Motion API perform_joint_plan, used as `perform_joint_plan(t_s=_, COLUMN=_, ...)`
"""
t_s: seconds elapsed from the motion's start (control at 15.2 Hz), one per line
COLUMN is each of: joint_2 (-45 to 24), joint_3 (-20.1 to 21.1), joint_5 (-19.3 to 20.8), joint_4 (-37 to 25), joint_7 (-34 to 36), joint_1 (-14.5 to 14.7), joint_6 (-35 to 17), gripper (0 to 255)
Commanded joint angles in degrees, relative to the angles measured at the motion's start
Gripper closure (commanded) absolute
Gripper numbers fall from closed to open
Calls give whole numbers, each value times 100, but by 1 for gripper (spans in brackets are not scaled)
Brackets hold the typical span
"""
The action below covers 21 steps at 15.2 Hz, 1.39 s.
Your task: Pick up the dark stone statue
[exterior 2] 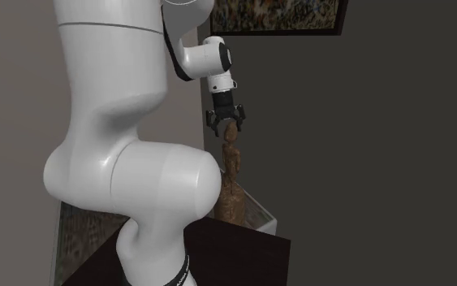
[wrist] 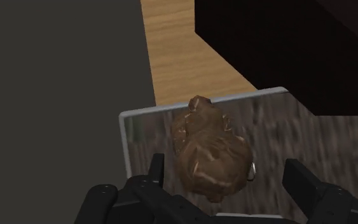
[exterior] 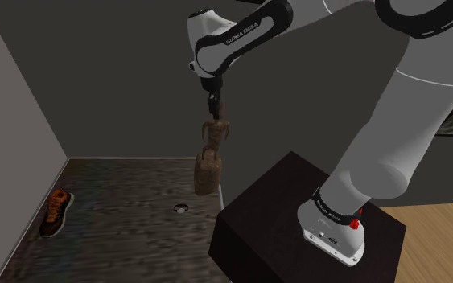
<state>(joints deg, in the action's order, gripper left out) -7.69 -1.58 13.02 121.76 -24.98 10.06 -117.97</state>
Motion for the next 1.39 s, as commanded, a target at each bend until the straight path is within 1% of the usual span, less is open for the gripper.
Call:
perform_joint_plan(t_s=0.0, joint_2=-439, joint_3=62, joint_5=90, joint_4=-272, joint_7=-176, joint_1=55, joint_6=-133, gripper=0)
perform_joint_plan(t_s=0.13, joint_2=-833, joint_3=129, joint_5=188, joint_4=-520, joint_7=-323, joint_1=121, joint_6=-239, gripper=0)
perform_joint_plan(t_s=0.2, joint_2=-908, joint_3=142, joint_5=207, joint_4=-568, joint_7=-350, joint_1=134, joint_6=-258, gripper=0)
perform_joint_plan(t_s=0.66, joint_2=-1293, joint_3=119, joint_5=286, joint_4=-473, joint_7=-222, joint_1=134, joint_6=-726, gripper=0)
perform_joint_plan(t_s=0.79, joint_2=-1293, joint_3=118, joint_5=285, joint_4=-473, joint_7=-222, joint_1=134, joint_6=-726, gripper=0)
perform_joint_plan(t_s=0.86, joint_2=-1295, joint_3=119, joint_5=286, joint_4=-474, joint_7=-220, joint_1=135, joint_6=-728, gripper=255)
perform_joint_plan(t_s=1.32, joint_2=-1298, joint_3=119, joint_5=286, joint_4=-478, joint_7=-219, joint_1=136, joint_6=-727, gripper=255)
